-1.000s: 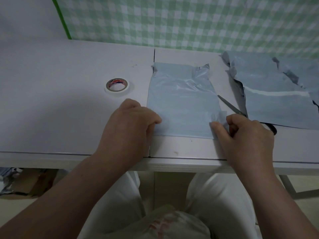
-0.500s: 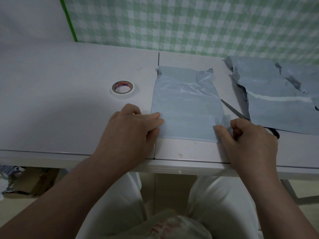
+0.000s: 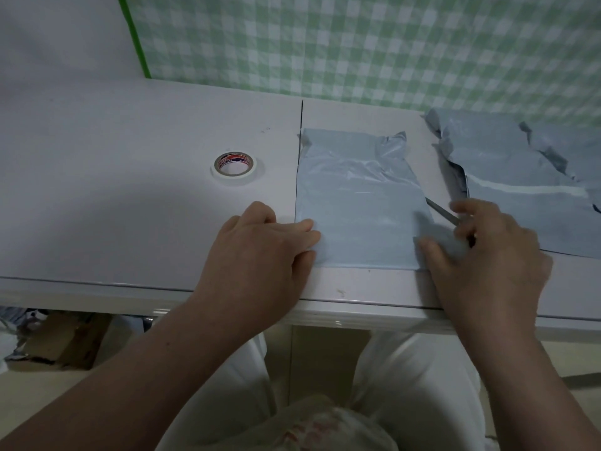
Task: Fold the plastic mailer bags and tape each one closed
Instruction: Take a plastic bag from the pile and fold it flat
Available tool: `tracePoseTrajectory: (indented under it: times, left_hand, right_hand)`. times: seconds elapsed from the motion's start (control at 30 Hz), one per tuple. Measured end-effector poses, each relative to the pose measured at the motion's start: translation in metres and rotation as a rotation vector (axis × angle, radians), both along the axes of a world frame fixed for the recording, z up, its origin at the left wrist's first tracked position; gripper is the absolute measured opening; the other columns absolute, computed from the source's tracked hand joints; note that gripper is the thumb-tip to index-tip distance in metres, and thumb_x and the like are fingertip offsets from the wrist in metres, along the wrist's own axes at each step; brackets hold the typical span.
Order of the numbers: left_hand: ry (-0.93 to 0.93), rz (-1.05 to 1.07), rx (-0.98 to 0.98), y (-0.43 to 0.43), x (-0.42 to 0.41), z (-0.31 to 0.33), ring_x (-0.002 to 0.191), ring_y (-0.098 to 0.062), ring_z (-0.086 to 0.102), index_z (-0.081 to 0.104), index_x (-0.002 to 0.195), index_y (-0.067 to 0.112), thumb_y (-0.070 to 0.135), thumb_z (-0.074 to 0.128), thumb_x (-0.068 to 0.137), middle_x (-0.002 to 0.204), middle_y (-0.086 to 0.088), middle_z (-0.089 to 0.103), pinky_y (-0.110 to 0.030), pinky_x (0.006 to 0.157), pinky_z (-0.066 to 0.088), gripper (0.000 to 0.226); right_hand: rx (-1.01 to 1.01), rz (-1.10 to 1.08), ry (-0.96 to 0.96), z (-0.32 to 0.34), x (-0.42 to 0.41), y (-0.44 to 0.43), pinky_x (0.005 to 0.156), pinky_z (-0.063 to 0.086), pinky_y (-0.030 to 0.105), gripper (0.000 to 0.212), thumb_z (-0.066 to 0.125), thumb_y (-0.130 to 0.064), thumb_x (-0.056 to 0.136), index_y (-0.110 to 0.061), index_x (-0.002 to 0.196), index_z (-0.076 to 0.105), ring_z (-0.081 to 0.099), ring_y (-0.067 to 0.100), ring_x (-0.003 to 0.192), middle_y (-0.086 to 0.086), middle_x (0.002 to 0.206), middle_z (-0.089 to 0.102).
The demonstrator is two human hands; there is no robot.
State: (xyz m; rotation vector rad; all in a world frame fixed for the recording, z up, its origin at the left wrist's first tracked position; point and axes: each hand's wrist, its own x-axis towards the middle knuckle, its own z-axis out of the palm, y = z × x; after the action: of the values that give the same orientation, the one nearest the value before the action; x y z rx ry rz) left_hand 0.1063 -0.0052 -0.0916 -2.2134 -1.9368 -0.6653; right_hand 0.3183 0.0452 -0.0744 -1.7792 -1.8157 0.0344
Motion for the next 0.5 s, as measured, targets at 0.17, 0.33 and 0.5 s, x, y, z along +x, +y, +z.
tracePoseTrajectory:
  times: [0.17,0.33,0.5]
  left_hand:
    - [0.018,0.006,0.024,0.0,-0.001,-0.001,0.072,-0.022,0.053,0.072,0.084,0.025,0.036,0.04,0.081,0.092,0.01,0.073,-0.033,0.06,0.048,0.034]
    - [-0.017,-0.021,0.042,0.002,-0.002,-0.004,0.072,-0.023,0.053,0.074,0.09,0.024,0.037,0.042,0.081,0.093,0.007,0.074,-0.037,0.059,0.052,0.036]
    - [-0.044,-0.01,0.039,0.003,-0.003,-0.005,0.075,-0.024,0.055,0.073,0.105,0.023,0.04,0.041,0.08,0.103,0.005,0.072,-0.035,0.063,0.05,0.043]
  right_hand:
    - [0.106,0.416,-0.054,-0.01,-0.03,0.0,0.09,0.039,0.031,0.03,0.057,-0.026,0.086,-0.012,0.11,0.067,0.059,0.027,0.1,0.007,0.108,0.067]
    - [-0.099,0.621,-0.139,-0.015,-0.055,-0.007,0.109,0.027,0.026,0.042,0.043,-0.028,0.09,-0.014,0.126,0.06,0.048,0.022,0.128,0.005,0.135,0.056]
    - [-0.188,0.629,-0.337,-0.014,-0.052,-0.006,0.117,0.013,0.034,0.065,0.006,-0.043,0.091,-0.022,0.147,0.031,0.019,0.016,0.144,-0.004,0.155,0.027]
